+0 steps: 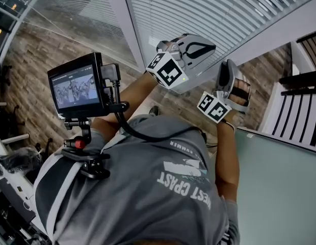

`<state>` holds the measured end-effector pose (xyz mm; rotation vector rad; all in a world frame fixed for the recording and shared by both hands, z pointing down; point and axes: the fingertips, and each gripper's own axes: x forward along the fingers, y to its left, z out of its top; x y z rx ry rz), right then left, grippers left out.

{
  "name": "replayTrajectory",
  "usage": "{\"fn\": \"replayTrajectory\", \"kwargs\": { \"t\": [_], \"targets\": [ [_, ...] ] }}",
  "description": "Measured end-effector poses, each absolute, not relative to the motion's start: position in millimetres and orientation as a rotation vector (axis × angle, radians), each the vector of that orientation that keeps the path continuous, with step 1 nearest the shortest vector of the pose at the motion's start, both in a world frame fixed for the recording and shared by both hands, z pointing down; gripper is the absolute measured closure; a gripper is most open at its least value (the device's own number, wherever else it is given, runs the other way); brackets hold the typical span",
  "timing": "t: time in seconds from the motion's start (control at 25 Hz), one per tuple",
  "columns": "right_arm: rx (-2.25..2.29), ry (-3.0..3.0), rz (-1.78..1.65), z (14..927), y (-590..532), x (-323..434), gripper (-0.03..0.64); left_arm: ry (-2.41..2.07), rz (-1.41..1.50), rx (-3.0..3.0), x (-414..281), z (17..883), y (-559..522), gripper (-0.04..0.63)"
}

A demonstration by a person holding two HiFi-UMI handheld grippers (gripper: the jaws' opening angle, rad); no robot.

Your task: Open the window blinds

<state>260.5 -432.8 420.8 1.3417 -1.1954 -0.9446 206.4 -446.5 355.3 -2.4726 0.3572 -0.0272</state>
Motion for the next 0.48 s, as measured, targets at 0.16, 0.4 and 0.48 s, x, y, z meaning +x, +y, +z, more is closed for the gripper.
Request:
{"fn": "replayTrajectory", "kwargs": {
  "t": [0.16, 0.4, 0.48],
  "targets": [
    [1.709, -1.478, -0.722, 414, -432, 262, 0.503, 0.369, -0.026, -2.475, 205, 355, -450, 0.592],
    [2.397, -2.183, 0.411, 403, -430, 283, 0.505, 0.374, -0.026, -2.473, 204, 353, -450, 0.592],
    [2.349, -2.215, 0.464, 403, -429, 285, 0.503, 0.373, -0.022, -2.475, 205, 353, -450, 0.592]
  ]
}}
